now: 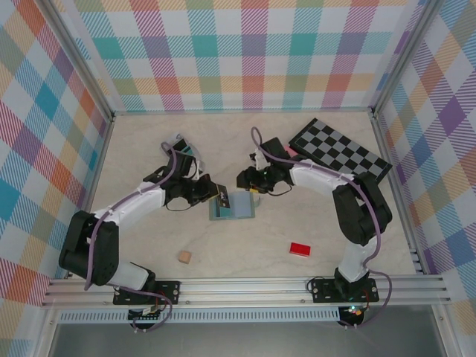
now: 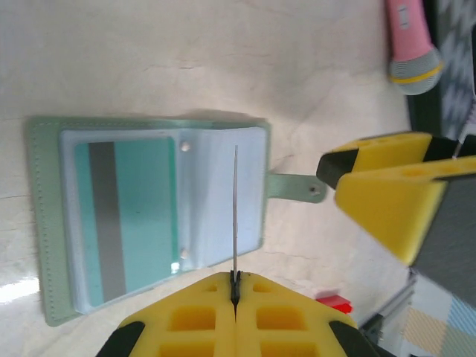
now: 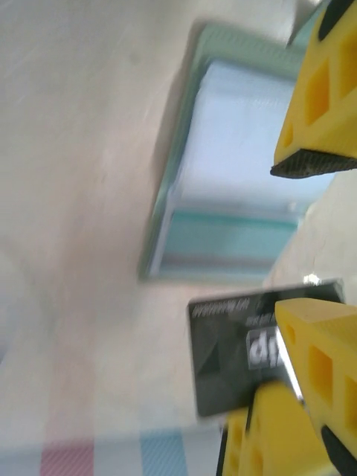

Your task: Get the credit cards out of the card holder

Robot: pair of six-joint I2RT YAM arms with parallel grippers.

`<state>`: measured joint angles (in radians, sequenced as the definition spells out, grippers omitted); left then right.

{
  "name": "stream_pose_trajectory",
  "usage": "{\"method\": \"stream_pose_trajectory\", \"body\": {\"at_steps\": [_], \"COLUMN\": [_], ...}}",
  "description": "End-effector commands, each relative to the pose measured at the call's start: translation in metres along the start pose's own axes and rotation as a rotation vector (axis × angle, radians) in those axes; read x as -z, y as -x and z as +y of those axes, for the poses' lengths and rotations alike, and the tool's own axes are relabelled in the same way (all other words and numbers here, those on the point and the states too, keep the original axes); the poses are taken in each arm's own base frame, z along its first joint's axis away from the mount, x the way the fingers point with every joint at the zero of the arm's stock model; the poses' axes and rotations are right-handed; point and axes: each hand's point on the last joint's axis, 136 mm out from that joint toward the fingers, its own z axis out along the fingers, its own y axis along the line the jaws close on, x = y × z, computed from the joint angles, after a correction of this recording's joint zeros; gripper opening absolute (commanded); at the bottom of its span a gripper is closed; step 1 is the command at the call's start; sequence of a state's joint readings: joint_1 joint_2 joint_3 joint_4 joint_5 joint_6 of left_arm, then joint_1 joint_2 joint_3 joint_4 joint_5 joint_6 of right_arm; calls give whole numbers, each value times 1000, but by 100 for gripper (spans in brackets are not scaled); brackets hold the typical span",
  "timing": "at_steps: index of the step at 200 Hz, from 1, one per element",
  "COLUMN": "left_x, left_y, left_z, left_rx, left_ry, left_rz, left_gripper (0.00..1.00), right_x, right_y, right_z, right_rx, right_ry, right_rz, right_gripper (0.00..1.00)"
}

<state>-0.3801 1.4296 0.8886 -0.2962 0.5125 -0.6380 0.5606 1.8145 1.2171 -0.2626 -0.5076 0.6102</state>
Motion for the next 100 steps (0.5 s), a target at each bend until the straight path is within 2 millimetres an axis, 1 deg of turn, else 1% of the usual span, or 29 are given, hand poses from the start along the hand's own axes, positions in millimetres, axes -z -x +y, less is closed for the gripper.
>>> {"method": "stream_pose_trajectory", "body": {"at_steps": [1, 27, 51, 72, 88, 100], "left_x": [22, 36, 49, 56, 57, 57], "left_y": [13, 23, 33, 39, 42, 43], "left_z": [-39, -59, -71, -77, -79, -79], "left_rx": [-33, -2, 31, 44, 60, 71], "left_ry": [-161, -273, -350, -387, -409, -414], "left_rz": [-28, -40, -61, -75, -75, -78], "left_gripper": [0, 0, 0, 0, 0, 0], "right_x": [12, 17, 22, 28, 35, 41], "right_y": [3, 4, 4, 3, 4, 5], "right_z": [43, 57, 66, 79, 89, 96], "right_rx": [22, 22, 19, 27, 34, 40], "right_ry": [255, 337, 393, 460, 497, 518], "right_rz": [42, 70, 90, 112, 117, 116], "right_gripper": [51, 51, 50, 48, 46, 42]}}
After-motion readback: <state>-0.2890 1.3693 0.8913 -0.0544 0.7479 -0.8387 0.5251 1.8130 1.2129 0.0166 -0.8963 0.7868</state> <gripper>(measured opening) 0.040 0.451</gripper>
